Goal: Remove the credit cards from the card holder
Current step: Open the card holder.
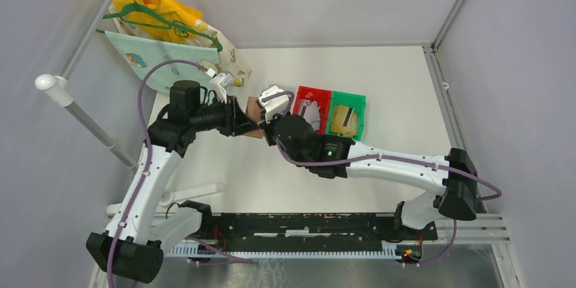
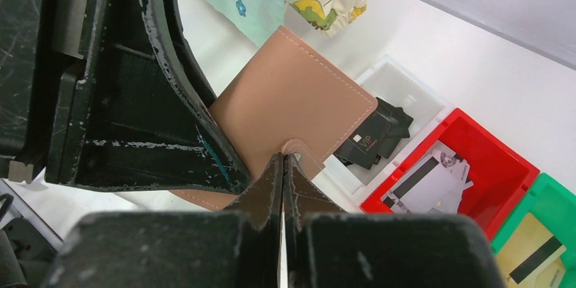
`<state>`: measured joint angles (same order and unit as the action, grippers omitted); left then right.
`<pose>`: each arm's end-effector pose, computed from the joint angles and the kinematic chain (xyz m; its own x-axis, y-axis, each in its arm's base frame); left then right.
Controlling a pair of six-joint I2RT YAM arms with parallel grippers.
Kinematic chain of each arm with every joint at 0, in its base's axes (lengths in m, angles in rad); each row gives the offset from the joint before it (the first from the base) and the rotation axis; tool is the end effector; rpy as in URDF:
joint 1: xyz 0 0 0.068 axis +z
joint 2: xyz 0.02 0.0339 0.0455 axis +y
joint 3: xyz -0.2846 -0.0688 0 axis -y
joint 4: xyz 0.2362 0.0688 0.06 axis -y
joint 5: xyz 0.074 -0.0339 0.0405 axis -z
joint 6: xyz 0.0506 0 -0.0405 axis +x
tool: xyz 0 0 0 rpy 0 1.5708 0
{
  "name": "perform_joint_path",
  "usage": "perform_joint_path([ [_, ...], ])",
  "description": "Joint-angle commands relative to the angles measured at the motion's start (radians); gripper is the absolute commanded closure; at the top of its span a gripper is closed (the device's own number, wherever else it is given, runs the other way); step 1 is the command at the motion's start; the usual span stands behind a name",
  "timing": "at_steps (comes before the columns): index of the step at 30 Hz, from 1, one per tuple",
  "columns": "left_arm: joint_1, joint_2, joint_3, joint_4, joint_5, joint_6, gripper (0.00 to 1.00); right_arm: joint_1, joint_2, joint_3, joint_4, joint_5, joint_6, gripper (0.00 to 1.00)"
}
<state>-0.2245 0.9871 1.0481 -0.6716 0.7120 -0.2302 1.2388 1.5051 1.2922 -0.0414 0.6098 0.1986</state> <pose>0.1752 -0.0739 0.3609 -0.7018 -0.0169 -0.7122 0.5446 0.6317 -0.5517 0.1436 0.3277 0.3772 -0.1976 -0.0771 -0.9772 -0.5665 0.8226 0.0497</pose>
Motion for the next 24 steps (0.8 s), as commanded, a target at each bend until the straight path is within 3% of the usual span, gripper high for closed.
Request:
perform_joint_path([
  [1, -0.005, -0.033, 0.066, 0.06, 0.087, -0.038, 0.97, -0.012, -0.013, 0.008, 0.034, 0.146, 0.011, 1.0],
  [24, -0.007, -0.011, 0.133, 0.026, 0.061, -0.008, 0.98, -0.038, -0.117, -0.15, 0.052, 0.293, 0.076, 1.0],
])
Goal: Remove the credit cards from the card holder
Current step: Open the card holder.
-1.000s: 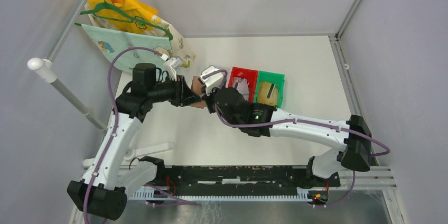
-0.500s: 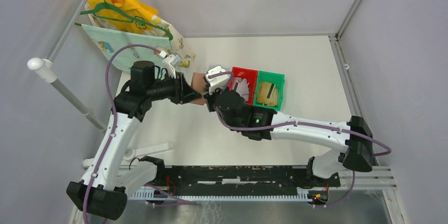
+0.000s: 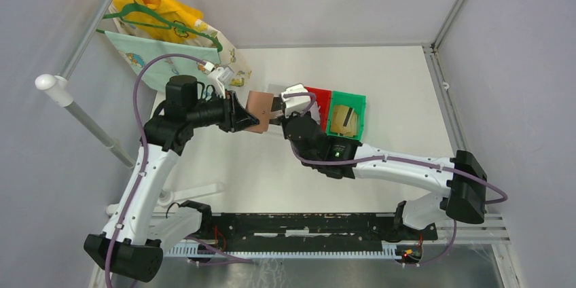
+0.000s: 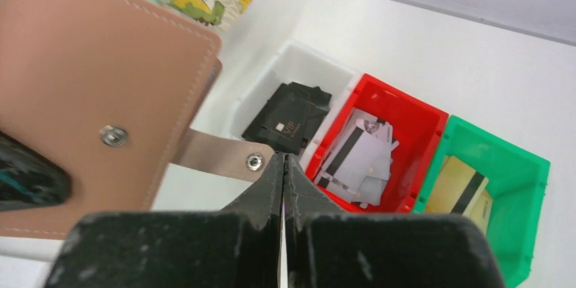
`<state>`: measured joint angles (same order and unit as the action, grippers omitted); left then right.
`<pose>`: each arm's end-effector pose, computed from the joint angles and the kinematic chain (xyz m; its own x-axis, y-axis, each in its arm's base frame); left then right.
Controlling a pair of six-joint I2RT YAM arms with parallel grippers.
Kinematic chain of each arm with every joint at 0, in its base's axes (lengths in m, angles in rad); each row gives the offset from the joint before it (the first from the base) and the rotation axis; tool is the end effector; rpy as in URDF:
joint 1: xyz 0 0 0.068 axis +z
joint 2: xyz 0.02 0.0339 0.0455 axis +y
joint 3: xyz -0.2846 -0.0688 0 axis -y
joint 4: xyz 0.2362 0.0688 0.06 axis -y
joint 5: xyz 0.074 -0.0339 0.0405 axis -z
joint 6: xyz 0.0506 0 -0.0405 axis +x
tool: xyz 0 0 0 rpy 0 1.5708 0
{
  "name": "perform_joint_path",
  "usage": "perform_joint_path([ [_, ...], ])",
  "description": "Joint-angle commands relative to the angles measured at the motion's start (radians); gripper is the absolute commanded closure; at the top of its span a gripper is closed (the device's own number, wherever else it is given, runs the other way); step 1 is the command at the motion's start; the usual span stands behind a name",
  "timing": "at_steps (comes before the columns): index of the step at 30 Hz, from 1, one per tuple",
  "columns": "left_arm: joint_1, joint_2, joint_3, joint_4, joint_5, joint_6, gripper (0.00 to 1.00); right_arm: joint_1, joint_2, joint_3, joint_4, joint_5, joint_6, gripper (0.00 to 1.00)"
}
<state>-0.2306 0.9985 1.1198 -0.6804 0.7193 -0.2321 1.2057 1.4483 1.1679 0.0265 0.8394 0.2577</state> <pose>0.1755 -0.0754 0.3814 -0.6672 -0.0211 -0.7446 0.5777 0.6164 -0.5351 0.1541 0.2977 0.3612 -0.1802 0.0054 -0.9836 -0.3317 0.9411 0.0659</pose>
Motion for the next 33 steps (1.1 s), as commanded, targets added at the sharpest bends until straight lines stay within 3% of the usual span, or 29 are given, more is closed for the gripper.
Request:
perform_joint_path([
  [1, 0.0, -0.024, 0.062, 0.035, 0.055, -0.005, 0.98, -0.007, -0.07, -0.035, -0.015, 0.05, 0.016, 1.0],
  [3, 0.001, -0.024, 0.062, 0.035, 0.059, 0.002, 0.98, -0.01, -0.094, -0.048, -0.016, 0.014, 0.017, 0.95],
  [7, 0.001, -0.022, 0.08, 0.02, 0.099, 0.033, 0.98, -0.103, -0.171, -0.078, -0.056, -0.289, 0.059, 0.35],
  [12, 0.001, -0.02, 0.106, 0.011, 0.152, 0.082, 0.98, -0.305, -0.316, -0.191, 0.028, -0.879, 0.129, 0.11],
  [16, 0.001, -0.026, 0.114, -0.008, 0.201, 0.147, 0.98, -0.35, -0.358, -0.169, -0.02, -1.05, 0.123, 0.02],
  [21, 0.001, -0.044, 0.115, -0.022, 0.229, 0.236, 0.97, -0.354, -0.345, -0.146, 0.036, -1.285, 0.179, 0.02],
  [30, 0.001, -0.055, 0.12, -0.033, 0.302, 0.264, 0.96, -0.355, -0.229, -0.084, 0.066, -1.308, 0.254, 0.02],
  [33, 0.0, -0.071, 0.122, -0.042, 0.346, 0.286, 0.96, -0.354, -0.202, -0.074, 0.079, -1.311, 0.268, 0.08],
])
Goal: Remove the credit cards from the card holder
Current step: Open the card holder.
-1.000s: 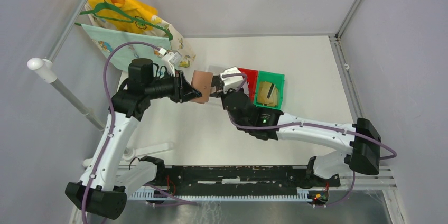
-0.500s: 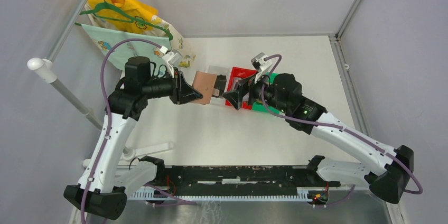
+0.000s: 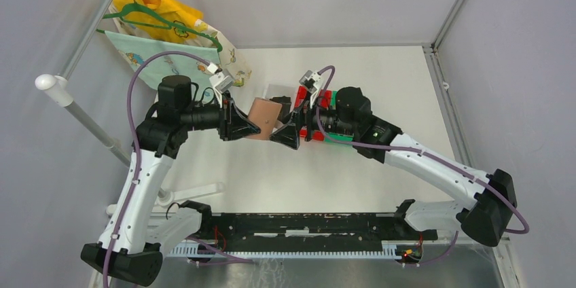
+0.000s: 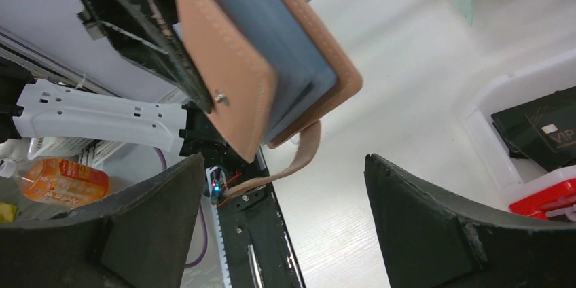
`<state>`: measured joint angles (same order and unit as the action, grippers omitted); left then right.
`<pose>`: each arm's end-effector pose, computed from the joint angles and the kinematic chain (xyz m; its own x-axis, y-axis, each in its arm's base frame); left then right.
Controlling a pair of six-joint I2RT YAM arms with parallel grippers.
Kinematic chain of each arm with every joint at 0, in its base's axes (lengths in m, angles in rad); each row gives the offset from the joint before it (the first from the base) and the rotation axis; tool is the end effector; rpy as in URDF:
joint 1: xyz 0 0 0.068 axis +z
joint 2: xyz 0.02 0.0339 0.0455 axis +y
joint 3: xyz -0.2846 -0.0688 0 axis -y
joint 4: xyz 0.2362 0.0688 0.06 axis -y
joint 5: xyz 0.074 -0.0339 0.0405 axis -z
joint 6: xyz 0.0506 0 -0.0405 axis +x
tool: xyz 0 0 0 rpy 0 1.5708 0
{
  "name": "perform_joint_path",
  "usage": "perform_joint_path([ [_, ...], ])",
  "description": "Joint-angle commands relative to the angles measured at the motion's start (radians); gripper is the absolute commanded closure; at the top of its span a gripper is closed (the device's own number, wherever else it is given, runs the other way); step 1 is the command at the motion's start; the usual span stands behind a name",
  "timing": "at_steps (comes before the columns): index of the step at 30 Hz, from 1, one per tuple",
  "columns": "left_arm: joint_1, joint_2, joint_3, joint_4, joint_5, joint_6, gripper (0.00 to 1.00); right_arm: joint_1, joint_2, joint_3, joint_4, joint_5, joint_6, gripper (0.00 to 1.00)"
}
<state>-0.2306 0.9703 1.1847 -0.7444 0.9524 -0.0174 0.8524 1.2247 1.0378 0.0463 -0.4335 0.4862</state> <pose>0.1525 -0.0782 0.4050 -0.5063 0.1085 -0.8555 0.8082 0.4056 -0.4269 0.1719 0.2289 0.3795 -0.5287 0.0395 -0.8479 -0.8030 0.3005 0.5147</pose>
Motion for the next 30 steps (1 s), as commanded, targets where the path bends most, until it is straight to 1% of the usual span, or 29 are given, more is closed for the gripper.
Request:
perform_joint_path([
  [1, 0.0, -0.047, 0.059, 0.017, 0.126, 0.081, 0.96, -0.001, 0.025, 0.059, 0.056, -0.032, 0.036, 0.11],
  [3, 0.001, -0.052, 0.064, 0.007, 0.142, 0.092, 0.96, -0.001, 0.023, 0.056, 0.046, -0.012, 0.032, 0.18],
  [6, 0.001, -0.053, 0.07, -0.004, 0.162, 0.101, 0.96, -0.001, 0.0, 0.037, 0.033, 0.028, 0.024, 0.34],
  [8, 0.001, -0.052, 0.07, -0.009, 0.18, 0.102, 0.96, -0.002, -0.014, 0.025, 0.038, 0.04, 0.024, 0.49],
  [12, 0.001, -0.051, 0.071, -0.012, 0.205, 0.1, 0.96, -0.003, -0.034, 0.019, 0.038, 0.039, 0.017, 0.7],
  [16, 0.001, -0.057, 0.073, -0.01, 0.214, 0.105, 0.94, -0.003, -0.052, 0.026, -0.003, 0.058, -0.011, 0.87],
  [17, 0.001, -0.059, 0.071, -0.01, 0.208, 0.109, 0.87, -0.003, -0.055, 0.033, -0.021, 0.069, -0.022, 0.92],
  [18, 0.0, -0.062, 0.067, -0.01, 0.199, 0.114, 0.68, -0.003, -0.06, 0.041, -0.042, 0.079, -0.037, 0.96],
  [19, 0.0, -0.064, 0.061, -0.012, 0.187, 0.123, 0.47, -0.002, -0.064, 0.054, -0.073, 0.089, -0.051, 1.0],
  [21, 0.002, -0.064, 0.045, -0.027, 0.146, 0.164, 0.19, -0.003, -0.071, 0.082, -0.136, 0.11, -0.079, 1.0],
  [22, 0.0, -0.065, 0.036, -0.028, 0.118, 0.177, 0.12, -0.003, -0.07, 0.101, -0.168, 0.116, -0.094, 1.0],
  [24, 0.0, -0.057, 0.019, -0.028, 0.06, 0.198, 0.05, -0.001, -0.058, 0.143, -0.242, 0.118, -0.126, 1.0],
  [26, 0.001, -0.051, 0.006, -0.036, 0.018, 0.233, 0.04, 0.003, -0.03, 0.19, -0.324, 0.124, -0.168, 1.0],
  [30, 0.001, -0.052, -0.033, -0.066, 0.012, 0.304, 0.03, 0.044, 0.032, 0.275, -0.49, 0.196, -0.243, 1.0],
])
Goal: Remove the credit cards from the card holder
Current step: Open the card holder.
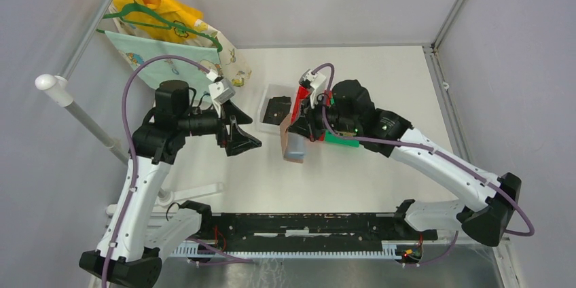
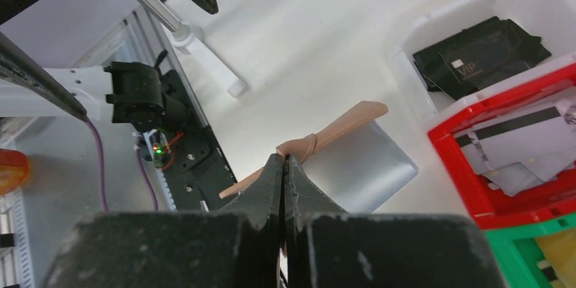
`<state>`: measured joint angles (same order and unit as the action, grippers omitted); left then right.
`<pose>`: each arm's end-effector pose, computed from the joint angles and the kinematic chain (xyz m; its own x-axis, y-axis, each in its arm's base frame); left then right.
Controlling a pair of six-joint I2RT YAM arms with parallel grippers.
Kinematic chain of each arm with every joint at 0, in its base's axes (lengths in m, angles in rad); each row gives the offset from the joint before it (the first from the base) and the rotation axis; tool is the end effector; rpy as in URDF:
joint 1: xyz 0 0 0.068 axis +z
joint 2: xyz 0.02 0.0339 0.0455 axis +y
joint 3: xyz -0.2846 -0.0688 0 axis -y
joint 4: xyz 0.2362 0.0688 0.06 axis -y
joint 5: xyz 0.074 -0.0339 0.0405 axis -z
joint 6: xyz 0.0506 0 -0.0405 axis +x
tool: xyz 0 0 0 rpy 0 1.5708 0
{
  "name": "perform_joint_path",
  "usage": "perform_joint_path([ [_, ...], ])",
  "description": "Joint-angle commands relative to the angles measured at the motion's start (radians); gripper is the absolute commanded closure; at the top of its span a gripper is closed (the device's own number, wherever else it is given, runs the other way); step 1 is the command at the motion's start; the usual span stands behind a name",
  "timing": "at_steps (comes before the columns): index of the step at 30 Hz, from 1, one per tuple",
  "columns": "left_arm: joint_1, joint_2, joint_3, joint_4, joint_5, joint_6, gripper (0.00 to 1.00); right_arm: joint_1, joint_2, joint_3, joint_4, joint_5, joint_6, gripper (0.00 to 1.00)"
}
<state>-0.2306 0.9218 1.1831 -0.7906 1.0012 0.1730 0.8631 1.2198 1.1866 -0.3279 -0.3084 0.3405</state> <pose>0.1344 -0.0753 0.4081 -0.3412 0.1755 -0.9235 0.9031 0.3337 -0.2703 0.1668 0.2186 0.3897 -0.5199 -0.1183 -0.8460 -0.7797 0.4701 0.4135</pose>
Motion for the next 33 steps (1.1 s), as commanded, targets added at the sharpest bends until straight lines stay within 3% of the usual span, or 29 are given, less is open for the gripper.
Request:
perform_joint_path([
  [1, 0.0, -0.006, -0.049, -0.019, -0.033, 0.125, 0.03, 0.054, 0.05, 0.142, -0.142, 0.098, -0.113, 1.0],
  [10, -0.001, -0.095, -0.223, -0.009, -0.047, 0.206, 0.07, 0.223, 0.234, 0.422, -0.348, 0.385, -0.13, 1.0],
  [23, -0.003, -0.242, -0.278, 0.094, -0.004, 0.177, 0.08, 0.302, 0.36, 0.68, -0.337, 0.476, 0.059, 1.0],
  [28, -0.004, -0.257, -0.308, 0.3, -0.184, -0.004, 0.2, 0.31, 0.374, 0.691, -0.286, 0.461, 0.114, 1.0],
  [31, -0.004, -0.228, -0.281, 0.3, -0.231, -0.004, 0.29, 0.312, 0.377, 0.699, -0.277, 0.447, 0.115, 1.0],
  [33, -0.004, -0.223, -0.27, 0.291, -0.206, 0.012, 0.42, 0.311, 0.372, 0.702, -0.276, 0.433, 0.113, 1.0],
])
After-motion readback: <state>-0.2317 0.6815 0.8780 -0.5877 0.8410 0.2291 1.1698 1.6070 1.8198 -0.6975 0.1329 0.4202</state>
